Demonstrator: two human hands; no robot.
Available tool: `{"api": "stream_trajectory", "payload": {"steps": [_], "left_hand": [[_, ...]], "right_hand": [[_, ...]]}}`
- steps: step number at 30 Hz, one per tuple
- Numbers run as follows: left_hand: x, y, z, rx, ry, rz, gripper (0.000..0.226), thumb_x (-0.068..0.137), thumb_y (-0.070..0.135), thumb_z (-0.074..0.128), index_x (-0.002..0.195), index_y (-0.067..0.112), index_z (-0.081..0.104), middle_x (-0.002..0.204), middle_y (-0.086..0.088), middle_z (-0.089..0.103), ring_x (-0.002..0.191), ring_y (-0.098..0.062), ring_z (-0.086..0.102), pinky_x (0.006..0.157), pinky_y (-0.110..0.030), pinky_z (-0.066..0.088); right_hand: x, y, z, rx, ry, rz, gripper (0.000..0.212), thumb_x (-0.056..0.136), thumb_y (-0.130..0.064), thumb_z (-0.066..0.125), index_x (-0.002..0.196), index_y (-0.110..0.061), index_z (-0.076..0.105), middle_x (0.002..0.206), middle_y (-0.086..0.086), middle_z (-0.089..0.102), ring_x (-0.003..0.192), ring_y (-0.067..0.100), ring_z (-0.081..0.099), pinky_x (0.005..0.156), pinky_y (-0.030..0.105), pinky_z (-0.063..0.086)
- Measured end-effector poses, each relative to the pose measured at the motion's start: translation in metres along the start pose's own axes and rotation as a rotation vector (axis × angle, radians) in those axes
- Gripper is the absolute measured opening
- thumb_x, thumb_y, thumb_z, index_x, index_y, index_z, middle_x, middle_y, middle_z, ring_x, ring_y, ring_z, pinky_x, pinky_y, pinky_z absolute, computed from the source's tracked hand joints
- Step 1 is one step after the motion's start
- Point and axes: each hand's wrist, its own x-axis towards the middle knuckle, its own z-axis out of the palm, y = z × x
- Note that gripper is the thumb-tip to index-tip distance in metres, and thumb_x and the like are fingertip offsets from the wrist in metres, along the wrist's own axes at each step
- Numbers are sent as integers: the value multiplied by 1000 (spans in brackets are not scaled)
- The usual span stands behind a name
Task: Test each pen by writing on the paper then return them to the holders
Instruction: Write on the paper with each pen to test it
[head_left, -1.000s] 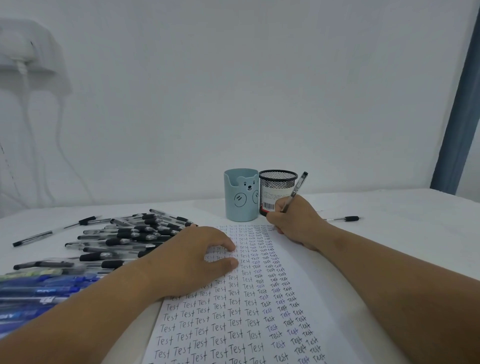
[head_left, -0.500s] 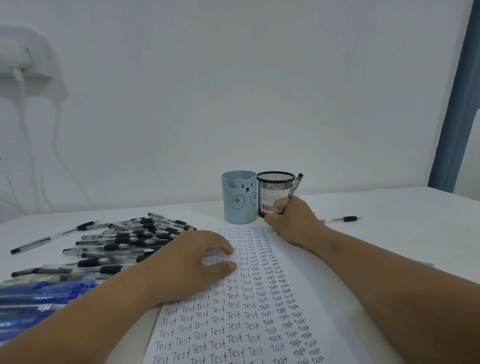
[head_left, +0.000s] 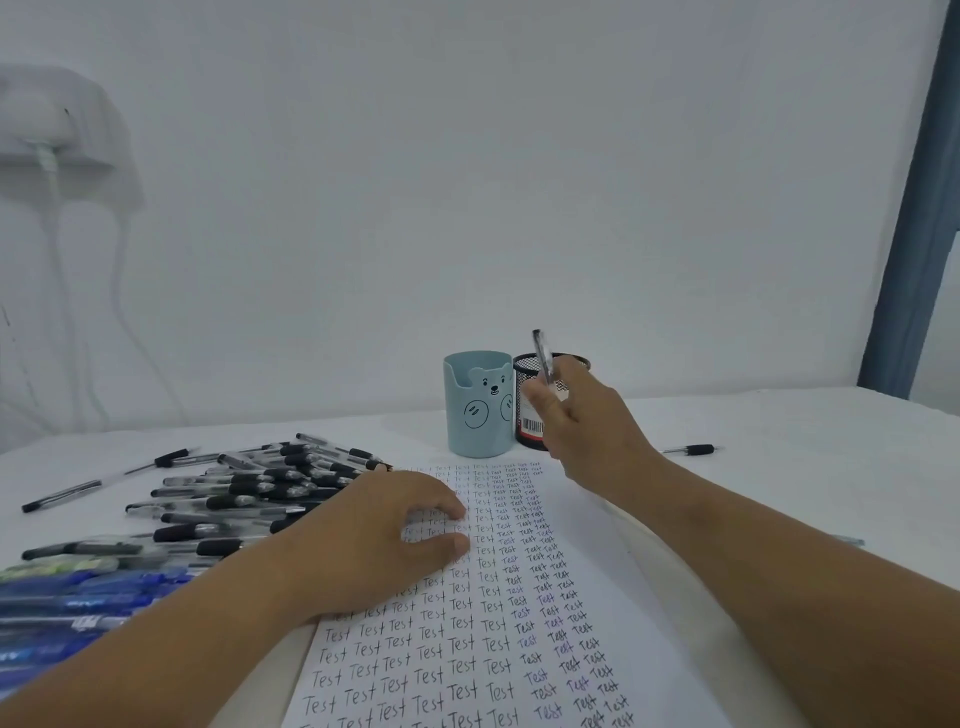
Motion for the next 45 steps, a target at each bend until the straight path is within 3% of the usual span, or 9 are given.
{"api": "stream_trajectory", "payload": {"steps": [6, 11, 16, 22, 25, 30, 35, 39, 45], "left_hand": [[1, 0, 0, 0, 6, -6, 37, 89, 60, 63, 121, 43, 65, 127, 36, 53, 124, 15, 43, 110, -17, 32], [0, 0, 1, 11, 7, 4, 35, 89, 60, 62, 120, 44, 65, 122, 40, 52, 117, 22, 41, 105, -12, 31], [0, 2, 1, -8, 17, 3, 36, 90, 56, 63, 122, 39, 66, 121, 37, 52, 123, 15, 44, 110, -15, 31], [-2, 3, 3, -46, 38, 21, 27, 90, 55, 65, 115, 44, 67, 120, 40, 56, 119, 20, 44, 111, -18, 33], [-1, 5, 4, -25, 42, 34, 25, 91, 56, 63, 114, 46, 66, 120, 41, 56, 119, 20, 43, 106, -16, 34], [-4, 5, 5, -26, 30, 48, 24, 90, 57, 62, 112, 46, 66, 118, 43, 54, 115, 29, 38, 113, -15, 27], [-4, 7, 5, -45, 36, 43, 23, 90, 56, 62, 111, 47, 65, 117, 45, 53, 114, 33, 35, 120, -21, 22], [-3, 6, 5, -37, 35, 43, 23, 91, 56, 62, 111, 47, 65, 117, 45, 53, 114, 34, 34, 117, -18, 23], [-6, 6, 5, -47, 50, 34, 21, 89, 57, 64, 109, 50, 66, 118, 44, 55, 117, 26, 41, 110, -17, 33]], "right_hand": [[-8, -7, -5, -73, 24, -107, 36, 103, -23, 51, 69, -13, 47, 56, -6, 44, 46, 6, 40, 47, 17, 31], [-12, -7, -5, 59, -5, -52, 31, 103, -19, 45, 89, -11, 71, 50, -8, 50, 44, 10, 35, 44, 20, 30], [-10, -6, -5, 31, -49, -89, 27, 101, -21, 53, 79, -23, 68, 58, -11, 51, 51, 5, 36, 50, 16, 31], [1, 4, -47, -394, -165, -86, 20, 95, -9, 65, 108, -18, 75, 85, -13, 56, 77, -1, 55, 64, 11, 34], [1, 16, -85, -425, -231, 40, 33, 90, 5, 58, 94, -25, 72, 77, -8, 69, 65, -5, 61, 56, 8, 41], [4, 37, -110, -605, -366, 217, 17, 85, -5, 75, 90, -21, 79, 96, 0, 74, 84, 12, 62, 65, 13, 44], [4, 50, -99, -619, -312, 217, 17, 83, -6, 77, 94, -18, 80, 99, 2, 73, 89, 16, 63, 64, 13, 44], [8, 54, -89, -662, -250, 200, 21, 82, -4, 74, 90, -23, 78, 95, -4, 72, 92, 19, 66, 82, 30, 55], [7, 44, -79, -702, -229, 113, 35, 86, 1, 60, 104, -26, 74, 97, -13, 58, 89, 10, 55, 78, 24, 44]]}}
